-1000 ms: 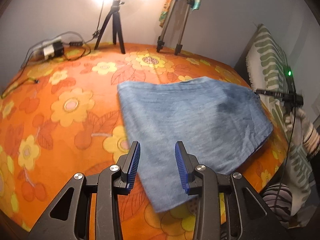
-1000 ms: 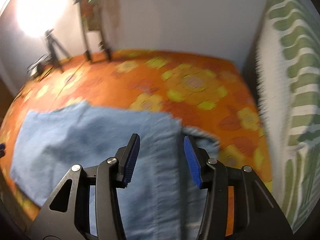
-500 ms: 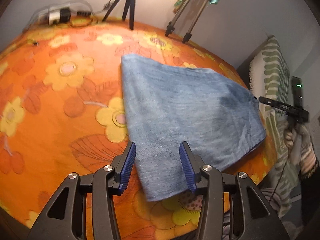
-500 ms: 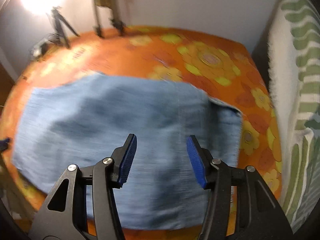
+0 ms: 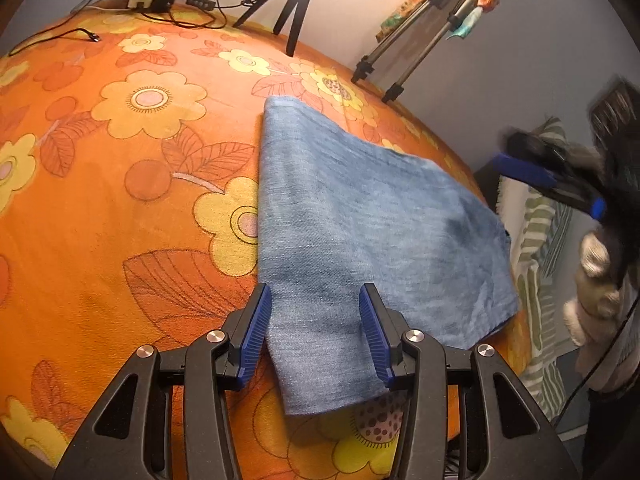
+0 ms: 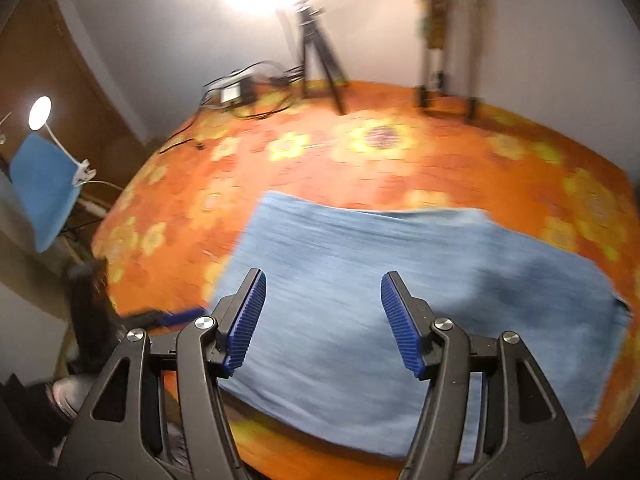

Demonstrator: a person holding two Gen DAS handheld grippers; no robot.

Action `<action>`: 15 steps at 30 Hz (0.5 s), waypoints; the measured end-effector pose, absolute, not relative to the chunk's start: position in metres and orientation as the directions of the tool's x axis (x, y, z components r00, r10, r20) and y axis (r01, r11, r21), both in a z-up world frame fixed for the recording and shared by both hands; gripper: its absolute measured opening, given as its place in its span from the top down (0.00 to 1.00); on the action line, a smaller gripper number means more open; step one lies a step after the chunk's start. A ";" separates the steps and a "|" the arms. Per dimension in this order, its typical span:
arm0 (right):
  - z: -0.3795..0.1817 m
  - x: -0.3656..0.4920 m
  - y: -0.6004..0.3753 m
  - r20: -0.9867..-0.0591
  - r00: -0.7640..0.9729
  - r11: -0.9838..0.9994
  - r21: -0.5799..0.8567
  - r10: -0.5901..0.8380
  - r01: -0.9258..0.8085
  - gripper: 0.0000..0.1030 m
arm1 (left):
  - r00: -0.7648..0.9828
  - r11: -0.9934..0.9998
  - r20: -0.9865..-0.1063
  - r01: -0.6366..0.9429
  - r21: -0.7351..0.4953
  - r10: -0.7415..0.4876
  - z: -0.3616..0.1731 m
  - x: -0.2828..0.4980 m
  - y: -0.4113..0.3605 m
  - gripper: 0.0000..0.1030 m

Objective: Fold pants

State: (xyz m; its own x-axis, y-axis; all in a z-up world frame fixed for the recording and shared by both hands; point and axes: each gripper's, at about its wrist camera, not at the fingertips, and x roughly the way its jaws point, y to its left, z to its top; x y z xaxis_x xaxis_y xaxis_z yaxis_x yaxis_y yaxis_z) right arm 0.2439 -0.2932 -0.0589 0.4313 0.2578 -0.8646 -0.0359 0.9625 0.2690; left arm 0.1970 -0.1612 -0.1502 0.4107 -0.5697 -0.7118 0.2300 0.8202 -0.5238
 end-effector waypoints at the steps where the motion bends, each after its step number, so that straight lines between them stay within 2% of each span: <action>1: -0.066 0.256 -0.279 -0.871 0.410 0.960 0.276 0.270 -0.046 0.39 | 0.412 0.815 -0.706 0.229 -0.533 -0.577 -0.150 0.197 -0.160 0.57; 7: -0.116 0.305 -0.221 -0.909 0.269 0.947 0.317 0.317 -0.047 0.39 | 0.410 0.779 -0.671 0.207 -0.591 -0.618 -0.154 0.196 -0.149 0.59; 11: -0.147 0.330 -0.194 -0.942 0.186 0.960 0.275 0.280 -0.051 0.39 | 0.410 0.764 -0.653 0.221 -0.606 -0.637 -0.155 0.194 -0.148 0.60; 15: -0.163 0.343 -0.183 -0.970 0.141 0.980 0.193 0.199 -0.054 0.39 | 0.398 0.731 -0.622 0.236 -0.641 -0.674 -0.156 0.194 -0.148 0.73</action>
